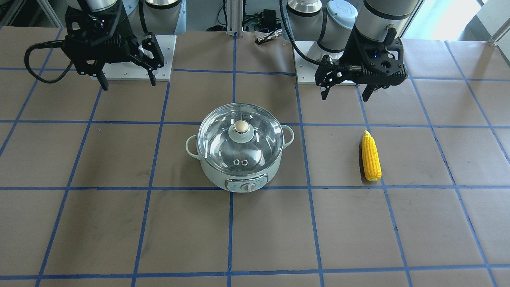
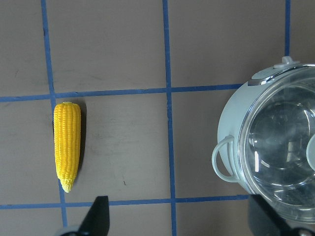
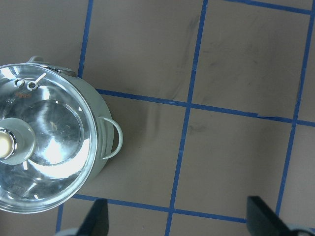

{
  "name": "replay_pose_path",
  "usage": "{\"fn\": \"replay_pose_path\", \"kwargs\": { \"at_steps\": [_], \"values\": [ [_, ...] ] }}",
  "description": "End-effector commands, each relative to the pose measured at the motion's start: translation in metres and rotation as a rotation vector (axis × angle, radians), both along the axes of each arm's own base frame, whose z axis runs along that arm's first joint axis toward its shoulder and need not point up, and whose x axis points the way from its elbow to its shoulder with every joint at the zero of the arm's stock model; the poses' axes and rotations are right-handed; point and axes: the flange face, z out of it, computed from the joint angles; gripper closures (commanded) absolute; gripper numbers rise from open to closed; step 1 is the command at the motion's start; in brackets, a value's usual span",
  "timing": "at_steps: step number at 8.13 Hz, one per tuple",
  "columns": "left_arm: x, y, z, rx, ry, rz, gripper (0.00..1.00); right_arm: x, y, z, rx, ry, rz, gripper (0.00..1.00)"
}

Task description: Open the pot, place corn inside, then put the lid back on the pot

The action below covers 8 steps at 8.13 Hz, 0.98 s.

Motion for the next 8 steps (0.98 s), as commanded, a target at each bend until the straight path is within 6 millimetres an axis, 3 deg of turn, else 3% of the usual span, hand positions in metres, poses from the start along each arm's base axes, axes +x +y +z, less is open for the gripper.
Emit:
{"fn": "replay_pose_path", "kwargs": {
  "at_steps": [1, 3, 5, 6, 8],
  "values": [
    [0.0, 0.001, 0.001, -0.001, 0.002, -0.008, 0.0, 0.0, 0.0, -0.001, 0.005, -0.001, -0.003, 0.0],
    [0.008, -0.003, -0.005, 0.014, -0.001, -0.094, 0.0, 0.0, -0.001, -0.001, 0.002, -0.014, -0.017, 0.0],
    [0.04, -0.015, -0.013, 0.027, -0.012, -0.182, 0.0, 0.005, -0.006, -0.007, 0.002, -0.016, -0.095, 0.0],
    [0.078, -0.025, -0.017, 0.022, -0.015, -0.192, 0.0, 0.028, -0.008, -0.017, 0.019, -0.012, -0.082, 0.0],
    [0.167, -0.042, -0.035, 0.038, -0.018, -0.249, 0.0, 0.11, -0.009, -0.048, -0.005, -0.032, -0.09, 0.0]
  ]
}}
